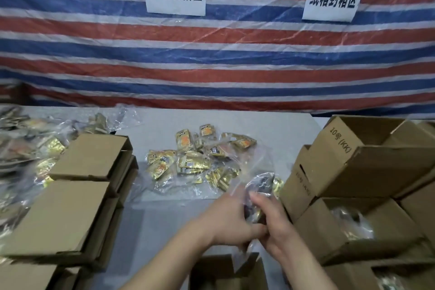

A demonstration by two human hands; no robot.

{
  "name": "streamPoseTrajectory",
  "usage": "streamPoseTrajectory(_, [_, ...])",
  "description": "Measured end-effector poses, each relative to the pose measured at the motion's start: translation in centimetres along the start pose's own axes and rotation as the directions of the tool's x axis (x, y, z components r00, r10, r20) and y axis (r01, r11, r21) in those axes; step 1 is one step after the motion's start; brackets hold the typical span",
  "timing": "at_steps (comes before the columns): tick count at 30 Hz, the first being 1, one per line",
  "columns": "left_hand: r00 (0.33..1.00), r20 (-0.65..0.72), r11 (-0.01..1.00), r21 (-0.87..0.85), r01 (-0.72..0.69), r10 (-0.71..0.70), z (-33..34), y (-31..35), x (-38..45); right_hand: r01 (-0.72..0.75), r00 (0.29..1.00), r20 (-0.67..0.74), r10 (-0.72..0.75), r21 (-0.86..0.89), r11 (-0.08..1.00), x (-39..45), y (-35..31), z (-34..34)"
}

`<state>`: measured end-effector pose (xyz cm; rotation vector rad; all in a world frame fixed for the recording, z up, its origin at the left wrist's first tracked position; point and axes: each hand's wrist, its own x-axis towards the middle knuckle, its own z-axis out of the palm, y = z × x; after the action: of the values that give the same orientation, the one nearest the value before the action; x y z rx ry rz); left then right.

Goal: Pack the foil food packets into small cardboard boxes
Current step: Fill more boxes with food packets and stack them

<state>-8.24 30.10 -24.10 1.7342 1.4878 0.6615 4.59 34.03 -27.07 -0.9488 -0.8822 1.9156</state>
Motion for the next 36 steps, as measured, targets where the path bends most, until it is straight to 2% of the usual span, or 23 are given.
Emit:
streamPoseTrajectory(1, [0.999,0.048,0.998,-0.061,-0.019,0.022,0.2,-0.4,-0.8,-0.052,0.999,-0.002,0.052,0.043,0.998,-0.6,-0.1,-0.7])
streamPoseTrajectory(3, [0.999,0.032,0.979,-0.205,0.022,-0.016,0.4,-1.7,-2.9,-0.162,0.987,0.030,0.159,0.120,0.979,-1.9,-0.1,-2.4])
streamPoseTrajectory(6, [0.956,-0.159,0.944,-0.265,0.198,-0.246,2.1,-6.3,-6.3,-0.238,0.970,-0.020,0.241,0.101,0.966,-3.5,0.5,-4.3])
streamPoseTrajectory(7, [0.922,-0.189,0.927,-0.240,0.290,-0.337,2.9,-8.0,-7.4,-0.231,0.970,-0.066,0.233,0.032,0.972,-3.9,1.2,-4.8])
streamPoseTrajectory(9, [0.870,-0.176,0.884,-0.180,0.431,-0.460,5.2,-11.3,-9.2,-0.176,0.981,-0.127,0.148,-0.260,0.949,-4.2,2.4,-5.6])
streamPoseTrajectory(11, [0.858,-0.121,0.861,-0.178,0.476,-0.499,7.4,-13.4,-10.4,-0.074,0.997,-0.024,0.073,-0.539,0.839,-4.4,3.5,-5.1])
streamPoseTrajectory(13, [0.865,-0.104,0.849,-0.279,0.448,-0.490,9.2,-14.4,-11.0,0.071,0.979,0.186,0.087,-0.704,0.707,-4.5,4.5,-4.0])
streamPoseTrajectory(15, [0.879,-0.109,0.855,-0.316,0.412,-0.464,10.0,-15.3,-11.4,0.227,0.931,0.343,0.123,-0.810,0.541,-4.2,5.7,-3.1])
streamPoseTrajectory(17, [0.900,-0.122,0.887,-0.268,0.376,-0.418,9.8,-15.3,-11.7,0.346,0.876,0.433,0.212,-0.871,0.350,-3.7,6.8,-3.0])
streamPoseTrajectory(18, [0.903,-0.176,0.903,-0.261,0.340,-0.391,9.7,-15.3,-11.4,0.369,0.852,0.443,0.278,-0.886,0.281,-3.5,7.2,-3.3])
streamPoseTrajectory(20, [0.926,-0.188,0.910,-0.327,0.256,-0.328,9.4,-14.9,-11.4,0.328,0.821,0.389,0.417,-0.920,0.214,-3.1,7.9,-4.1])
streamPoseTrajectory(23, [0.910,-0.188,0.871,-0.412,0.267,-0.368,9.7,-14.5,-11.0,0.268,0.762,0.322,0.562,-0.947,0.178,-2.7,8.8,-4.7])
streamPoseTrajectory(26, [0.903,-0.183,0.867,-0.403,0.293,-0.390,10.1,-14.6,-11.0,0.285,0.736,0.321,0.596,-0.945,0.158,-2.0,10.0,-4.3])
streamPoseTrajectory(29, [0.919,-0.148,0.875,-0.392,0.284,-0.365,9.9,-15.1,-11.4,0.312,0.747,0.326,0.579,-0.942,0.128,-1.0,11.9,-4.3])
streamPoseTrajectory(31, [0.916,-0.131,0.847,-0.449,0.286,-0.379,9.8,-15.4,-11.6,0.330,0.749,0.310,0.586,-0.941,0.076,-0.3,13.6,-4.6])
streamPoseTrajectory(34, [0.903,-0.129,0.833,-0.456,0.313,-0.410,10.4,-15.7,-11.7,0.253,0.762,0.153,0.629,-0.965,-0.072,0.3,16.0,-5.4])
streamPoseTrajectory(36, [0.895,-0.124,0.839,-0.422,0.344,-0.429,11.2,-15.5,-11.6,0.183,0.725,0.023,0.688,-0.970,-0.160,0.2,17.2,-6.3])
